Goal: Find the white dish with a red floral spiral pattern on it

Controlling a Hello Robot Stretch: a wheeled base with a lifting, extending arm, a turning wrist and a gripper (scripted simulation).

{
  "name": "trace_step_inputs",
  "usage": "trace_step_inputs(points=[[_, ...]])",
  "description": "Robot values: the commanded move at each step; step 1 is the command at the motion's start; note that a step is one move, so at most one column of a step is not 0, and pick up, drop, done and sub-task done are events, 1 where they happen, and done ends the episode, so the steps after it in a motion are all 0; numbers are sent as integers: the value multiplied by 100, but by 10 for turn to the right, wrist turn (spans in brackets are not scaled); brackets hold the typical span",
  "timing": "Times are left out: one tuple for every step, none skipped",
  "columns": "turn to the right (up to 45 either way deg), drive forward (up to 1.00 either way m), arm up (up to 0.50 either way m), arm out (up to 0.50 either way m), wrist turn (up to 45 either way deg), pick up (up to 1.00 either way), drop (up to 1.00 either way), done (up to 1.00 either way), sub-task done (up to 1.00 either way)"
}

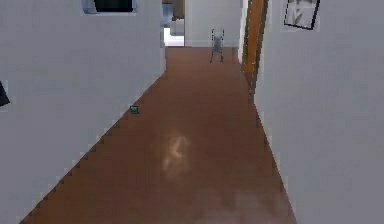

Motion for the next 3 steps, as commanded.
trace_step_inputs(points=[[0,5,0,0,0,0,0,0,0],[0,100,0,0,0,0,0,0,0],[0,100,0,0,0,0,0,0,0]])
